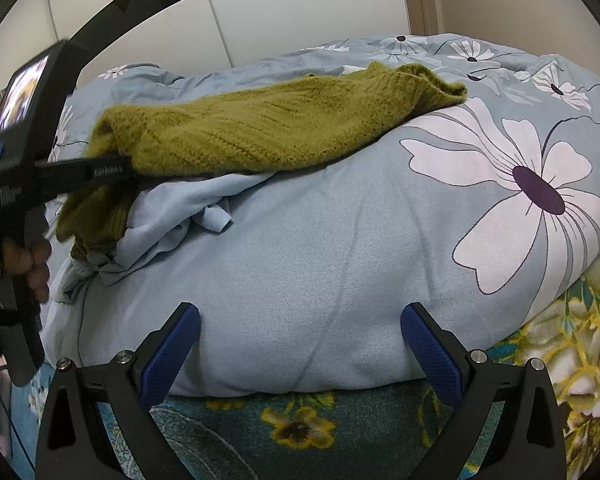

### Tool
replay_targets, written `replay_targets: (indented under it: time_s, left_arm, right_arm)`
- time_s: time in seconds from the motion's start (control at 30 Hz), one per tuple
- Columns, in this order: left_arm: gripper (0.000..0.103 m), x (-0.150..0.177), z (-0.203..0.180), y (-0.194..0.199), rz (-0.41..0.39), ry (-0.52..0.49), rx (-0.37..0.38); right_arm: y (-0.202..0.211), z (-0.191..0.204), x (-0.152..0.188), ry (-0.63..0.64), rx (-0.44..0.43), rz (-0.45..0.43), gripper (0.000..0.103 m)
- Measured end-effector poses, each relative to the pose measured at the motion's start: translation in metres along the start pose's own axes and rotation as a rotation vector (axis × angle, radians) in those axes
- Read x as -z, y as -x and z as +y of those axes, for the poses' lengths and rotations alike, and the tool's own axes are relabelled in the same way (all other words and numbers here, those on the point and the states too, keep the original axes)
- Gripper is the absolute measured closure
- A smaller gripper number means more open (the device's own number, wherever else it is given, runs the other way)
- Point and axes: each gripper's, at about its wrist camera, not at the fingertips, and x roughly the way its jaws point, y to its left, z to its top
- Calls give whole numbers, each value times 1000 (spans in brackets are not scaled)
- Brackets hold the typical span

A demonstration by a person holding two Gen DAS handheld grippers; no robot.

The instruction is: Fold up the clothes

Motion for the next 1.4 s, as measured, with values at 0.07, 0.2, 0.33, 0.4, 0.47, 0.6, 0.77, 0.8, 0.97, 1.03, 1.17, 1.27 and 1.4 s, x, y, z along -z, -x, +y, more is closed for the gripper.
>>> replay_targets:
  time_s: [0.07, 0.2, 0.33, 0.4, 0.47, 0.6, 0.77, 0.8, 0.97, 1.03, 1.17, 1.27, 1.4]
  left_arm:
    - [81, -11, 10, 23, -45, 50, 22]
    - [85, -31, 35, 81, -108, 117, 82]
    - [85, -26, 49, 163, -176, 76, 128]
    - [85, -8, 52, 202, -191, 17, 131]
    - [85, 20, 52, 231, -182, -70, 120]
    - [85, 86, 54, 259, -42, -140, 182]
    - [85, 155, 34, 295, 97, -163, 295]
    - [85, 165, 29, 304, 113, -160, 324]
    - [85, 193, -5, 344, 169, -165, 503]
    - [85, 192, -15, 354, 175, -140, 567]
    - [85, 179, -40, 361, 206, -79, 670]
    - [85, 168, -63, 354, 244, -56, 710]
    - [80, 160, -89, 343, 344, -60, 704]
  right_arm:
    - [1, 0, 0, -1, -2, -1, 2]
    - [5, -4, -2, -25, -3, -12, 2]
    - [29, -23, -9, -119, 7, -82, 2]
    - [46, -34, -7, -166, -7, -95, 2]
    - [66, -45, 0, -211, -34, -89, 2]
    - [105, -66, 14, -300, -87, -79, 2]
    - [155, -90, 32, -402, -149, -51, 2]
    - [166, -92, 38, -416, -156, -42, 2]
    - [220, -100, 61, -435, -177, -2, 2]
    - [245, -98, 69, -418, -179, 0, 2]
    - [288, -102, 83, -400, -156, -15, 2]
    - [317, -108, 92, -400, -131, -32, 2]
    - [350, -117, 103, -396, -99, -55, 2]
